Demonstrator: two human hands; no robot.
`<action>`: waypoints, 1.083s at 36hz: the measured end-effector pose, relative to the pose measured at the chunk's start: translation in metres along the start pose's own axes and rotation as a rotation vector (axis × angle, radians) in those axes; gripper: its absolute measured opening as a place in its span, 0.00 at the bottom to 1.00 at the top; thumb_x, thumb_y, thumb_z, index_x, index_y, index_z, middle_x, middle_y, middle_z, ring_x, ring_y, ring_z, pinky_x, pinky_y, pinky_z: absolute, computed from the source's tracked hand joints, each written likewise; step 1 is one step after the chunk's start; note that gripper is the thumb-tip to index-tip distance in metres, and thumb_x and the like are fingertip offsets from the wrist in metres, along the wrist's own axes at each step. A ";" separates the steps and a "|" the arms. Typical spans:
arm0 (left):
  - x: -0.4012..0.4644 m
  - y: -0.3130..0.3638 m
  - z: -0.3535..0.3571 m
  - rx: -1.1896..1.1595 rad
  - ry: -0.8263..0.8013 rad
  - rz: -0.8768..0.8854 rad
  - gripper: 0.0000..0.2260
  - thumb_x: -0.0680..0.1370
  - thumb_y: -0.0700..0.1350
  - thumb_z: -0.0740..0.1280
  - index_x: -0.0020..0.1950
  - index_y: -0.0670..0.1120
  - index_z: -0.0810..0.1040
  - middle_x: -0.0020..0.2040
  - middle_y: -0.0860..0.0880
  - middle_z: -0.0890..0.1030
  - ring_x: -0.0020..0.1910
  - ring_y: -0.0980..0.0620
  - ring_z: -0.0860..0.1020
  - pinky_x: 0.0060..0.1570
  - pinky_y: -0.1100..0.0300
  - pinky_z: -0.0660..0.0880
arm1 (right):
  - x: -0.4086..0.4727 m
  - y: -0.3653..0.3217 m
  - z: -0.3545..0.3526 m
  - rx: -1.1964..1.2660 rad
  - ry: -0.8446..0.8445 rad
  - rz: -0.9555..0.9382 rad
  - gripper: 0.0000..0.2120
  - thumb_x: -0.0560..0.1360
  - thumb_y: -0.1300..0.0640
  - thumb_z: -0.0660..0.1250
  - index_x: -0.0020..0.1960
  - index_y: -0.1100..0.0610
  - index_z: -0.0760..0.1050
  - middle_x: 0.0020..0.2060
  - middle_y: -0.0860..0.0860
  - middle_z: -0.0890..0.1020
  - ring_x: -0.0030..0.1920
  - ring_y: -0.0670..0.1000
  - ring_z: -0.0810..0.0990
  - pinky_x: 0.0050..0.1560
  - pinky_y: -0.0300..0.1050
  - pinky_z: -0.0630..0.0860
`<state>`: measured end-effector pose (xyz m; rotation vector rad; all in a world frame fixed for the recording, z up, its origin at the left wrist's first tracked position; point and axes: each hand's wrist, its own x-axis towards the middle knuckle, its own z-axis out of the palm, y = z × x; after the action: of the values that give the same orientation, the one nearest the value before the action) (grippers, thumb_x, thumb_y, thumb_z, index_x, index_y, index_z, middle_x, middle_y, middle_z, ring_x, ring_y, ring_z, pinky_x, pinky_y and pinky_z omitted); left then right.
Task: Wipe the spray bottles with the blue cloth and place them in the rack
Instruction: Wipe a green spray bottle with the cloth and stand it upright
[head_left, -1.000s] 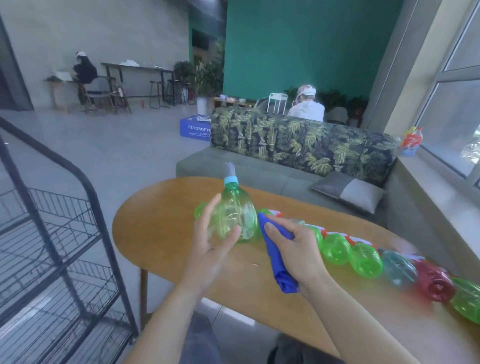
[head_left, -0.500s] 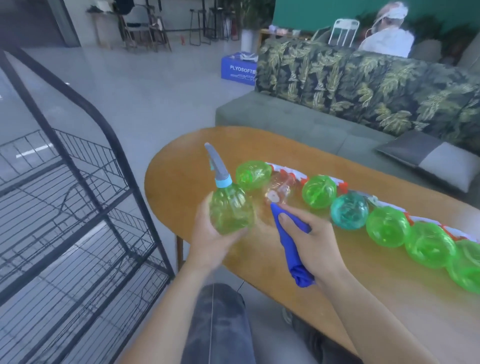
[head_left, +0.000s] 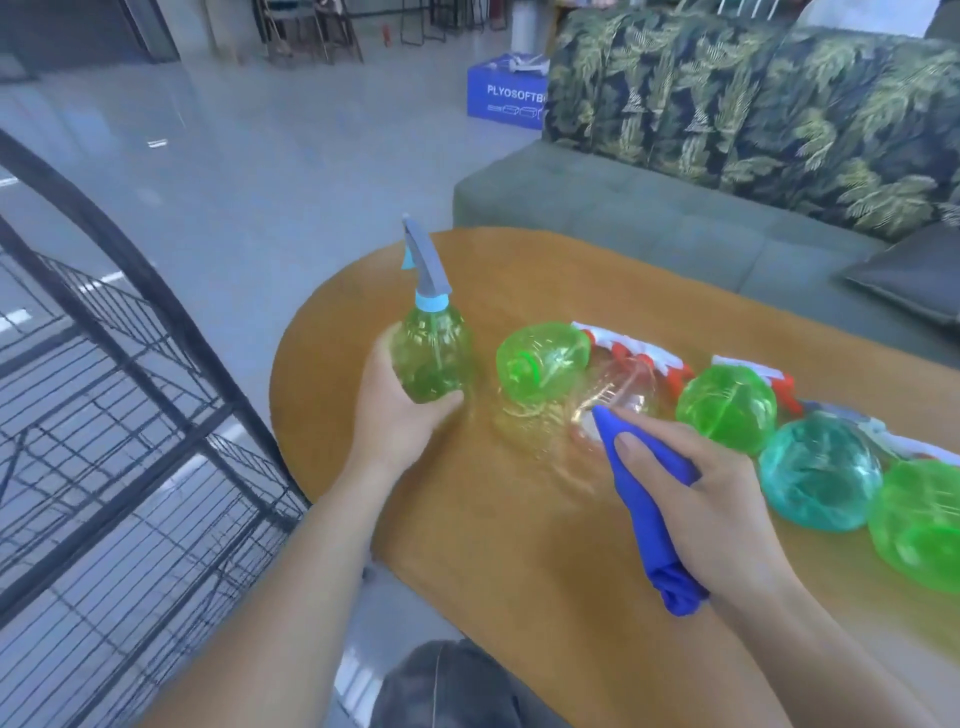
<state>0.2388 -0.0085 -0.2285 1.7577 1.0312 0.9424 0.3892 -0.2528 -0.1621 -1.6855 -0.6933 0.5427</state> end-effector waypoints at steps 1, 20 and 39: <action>0.011 -0.003 0.002 0.013 0.006 -0.001 0.47 0.69 0.42 0.86 0.82 0.52 0.66 0.75 0.53 0.76 0.74 0.53 0.75 0.77 0.47 0.71 | 0.003 0.000 -0.001 0.003 0.004 0.002 0.11 0.80 0.54 0.72 0.55 0.38 0.86 0.48 0.41 0.86 0.39 0.43 0.82 0.40 0.42 0.75; 0.071 -0.018 0.009 0.083 0.059 -0.044 0.55 0.69 0.47 0.87 0.87 0.51 0.56 0.81 0.51 0.69 0.78 0.51 0.71 0.79 0.45 0.69 | 0.023 -0.001 -0.002 0.024 0.004 0.024 0.10 0.79 0.54 0.72 0.55 0.40 0.87 0.45 0.44 0.86 0.34 0.46 0.80 0.31 0.37 0.74; -0.013 0.038 0.061 0.120 -0.120 0.117 0.50 0.70 0.45 0.86 0.85 0.51 0.61 0.80 0.52 0.67 0.79 0.53 0.68 0.80 0.46 0.68 | -0.008 -0.019 -0.052 0.059 0.054 0.017 0.09 0.79 0.53 0.72 0.55 0.40 0.87 0.47 0.43 0.86 0.33 0.47 0.80 0.31 0.41 0.75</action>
<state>0.2984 -0.0492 -0.2167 1.9674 0.9331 0.8496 0.4157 -0.2919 -0.1322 -1.6461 -0.6191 0.5229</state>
